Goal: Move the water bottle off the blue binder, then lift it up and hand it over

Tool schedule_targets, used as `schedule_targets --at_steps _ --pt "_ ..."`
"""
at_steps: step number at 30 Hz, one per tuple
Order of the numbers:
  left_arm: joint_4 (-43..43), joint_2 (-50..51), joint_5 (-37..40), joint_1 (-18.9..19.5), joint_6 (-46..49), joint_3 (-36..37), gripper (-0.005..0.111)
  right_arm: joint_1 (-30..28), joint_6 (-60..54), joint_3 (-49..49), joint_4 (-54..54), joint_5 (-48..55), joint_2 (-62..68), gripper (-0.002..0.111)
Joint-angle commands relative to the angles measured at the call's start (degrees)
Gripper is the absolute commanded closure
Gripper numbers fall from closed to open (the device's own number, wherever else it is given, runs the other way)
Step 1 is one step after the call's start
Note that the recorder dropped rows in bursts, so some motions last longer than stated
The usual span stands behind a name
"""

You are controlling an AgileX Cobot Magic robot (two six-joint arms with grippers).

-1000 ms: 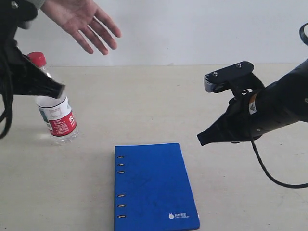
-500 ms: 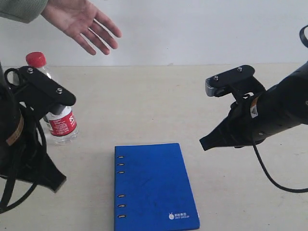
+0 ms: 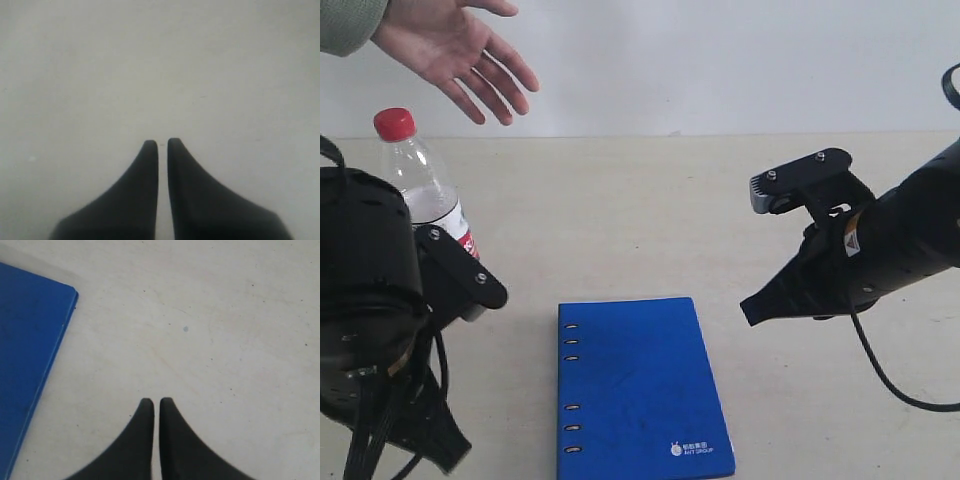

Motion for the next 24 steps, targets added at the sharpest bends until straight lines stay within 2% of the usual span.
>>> schedule_targets --at_steps 1,4,7,9,10,13,16,19,22,24 --pt "-3.37 -2.48 -3.44 -0.16 7.01 -0.02 0.102 -0.43 0.48 0.23 0.30 1.94 -0.41 0.108" --pt "-5.32 -4.03 -4.67 -0.16 18.55 -0.02 0.102 -0.43 2.63 0.23 1.43 2.52 -0.41 0.108" --pt "-14.18 -5.26 -9.31 -0.16 35.37 -0.11 0.102 -0.43 2.63 0.23 1.43 1.19 -0.41 0.108" --pt "-21.66 -5.86 -10.01 -0.16 47.86 -0.11 0.102 -0.43 2.63 0.23 1.43 0.58 -0.41 0.108" --pt "-24.10 -6.10 -10.01 -0.16 50.92 -0.11 0.102 -0.43 2.63 0.23 1.43 0.44 -0.41 0.108" --pt "-24.96 -6.41 -8.48 1.90 48.22 -0.87 0.102 -0.43 2.63 0.23 1.43 0.17 -0.41 0.108" --pt "-25.06 -6.41 -7.37 7.62 44.91 -1.37 0.102 -0.43 2.63 0.23 1.43 0.17 -0.41 0.108" --pt "-23.30 -6.41 -8.58 13.92 35.88 -1.37 0.102 -0.43 2.63 0.23 1.43 0.17 -0.41 0.108" --pt "-22.74 -6.30 -13.73 17.91 21.71 0.09 0.102 -0.43 2.63 0.23 1.43 0.17 -0.41 0.108" --pt "-21.18 -6.30 -22.06 18.65 15.01 3.11 0.102 -0.43 2.44 0.23 1.43 0.16 -0.41 0.108"
